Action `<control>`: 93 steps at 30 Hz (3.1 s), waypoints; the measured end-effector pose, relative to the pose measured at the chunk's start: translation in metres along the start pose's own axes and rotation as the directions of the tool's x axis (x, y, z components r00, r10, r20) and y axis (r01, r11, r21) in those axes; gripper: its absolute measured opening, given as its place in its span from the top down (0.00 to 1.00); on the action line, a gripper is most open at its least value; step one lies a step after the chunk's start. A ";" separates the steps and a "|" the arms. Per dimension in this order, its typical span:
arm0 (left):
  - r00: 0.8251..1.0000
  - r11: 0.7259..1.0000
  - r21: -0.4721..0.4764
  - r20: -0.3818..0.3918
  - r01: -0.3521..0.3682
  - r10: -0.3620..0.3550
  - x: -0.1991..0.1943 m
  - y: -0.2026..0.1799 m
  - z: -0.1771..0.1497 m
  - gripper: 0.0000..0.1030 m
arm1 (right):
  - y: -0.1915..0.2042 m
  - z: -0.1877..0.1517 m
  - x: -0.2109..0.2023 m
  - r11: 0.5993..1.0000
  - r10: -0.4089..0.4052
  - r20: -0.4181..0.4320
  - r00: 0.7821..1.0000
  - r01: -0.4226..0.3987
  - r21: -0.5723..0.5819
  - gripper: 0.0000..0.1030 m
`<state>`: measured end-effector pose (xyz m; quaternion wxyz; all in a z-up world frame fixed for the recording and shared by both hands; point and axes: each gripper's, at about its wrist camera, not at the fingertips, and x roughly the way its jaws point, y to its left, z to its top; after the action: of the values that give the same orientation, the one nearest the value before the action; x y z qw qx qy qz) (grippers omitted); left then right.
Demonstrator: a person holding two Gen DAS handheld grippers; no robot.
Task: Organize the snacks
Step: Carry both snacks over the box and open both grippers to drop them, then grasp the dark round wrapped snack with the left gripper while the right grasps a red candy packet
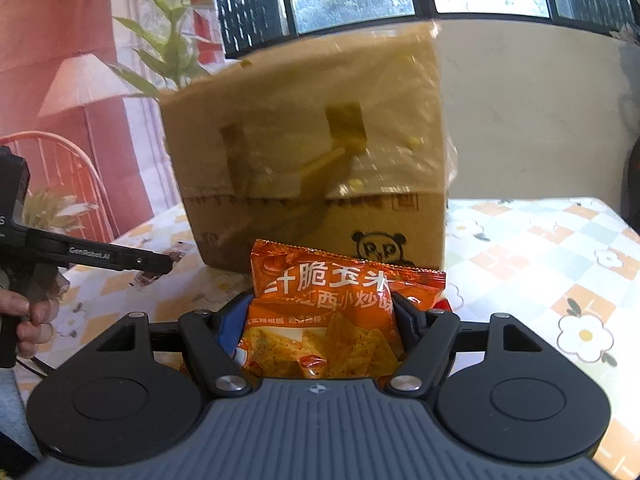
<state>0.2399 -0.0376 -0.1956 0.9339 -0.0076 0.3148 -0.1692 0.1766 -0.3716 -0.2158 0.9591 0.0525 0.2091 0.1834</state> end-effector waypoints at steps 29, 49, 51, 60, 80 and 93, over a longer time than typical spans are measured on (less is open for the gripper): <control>0.935 0.989 0.082 0.325 0.125 -0.145 -0.020 -0.037 0.171 0.60 | 0.019 0.195 0.036 0.988 0.036 0.300 0.953 0.012 -0.156 0.29; 0.975 0.995 0.031 0.199 0.097 -0.101 0.042 -0.042 0.198 0.37 | 0.004 0.190 0.094 0.990 -0.039 0.156 0.987 0.060 -0.130 0.19; 0.974 0.994 0.056 0.200 0.094 -0.104 0.034 -0.042 0.196 0.37 | 0.002 0.186 0.083 0.991 -0.028 0.165 0.986 0.049 -0.124 0.19; 0.976 0.994 0.062 0.192 0.088 -0.098 -0.014 -0.035 0.161 0.37 | -0.001 0.153 0.030 0.993 0.007 0.187 0.982 0.015 -0.115 0.20; 0.998 0.997 -0.083 0.062 0.007 -0.002 -0.004 -0.036 0.057 0.37 | -0.050 0.019 0.047 0.990 -0.106 -0.117 0.987 0.115 0.078 0.22; 0.999 0.997 -0.067 -0.043 -0.025 0.023 0.030 -0.044 0.031 0.37 | -0.047 -0.002 0.084 0.993 -0.117 -0.230 0.966 0.106 -0.059 0.25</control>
<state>0.2670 -0.0919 -0.1825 0.9282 -0.0316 0.3401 -0.1474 0.2621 -0.3839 -0.2580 0.9376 -0.0033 0.3187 0.1390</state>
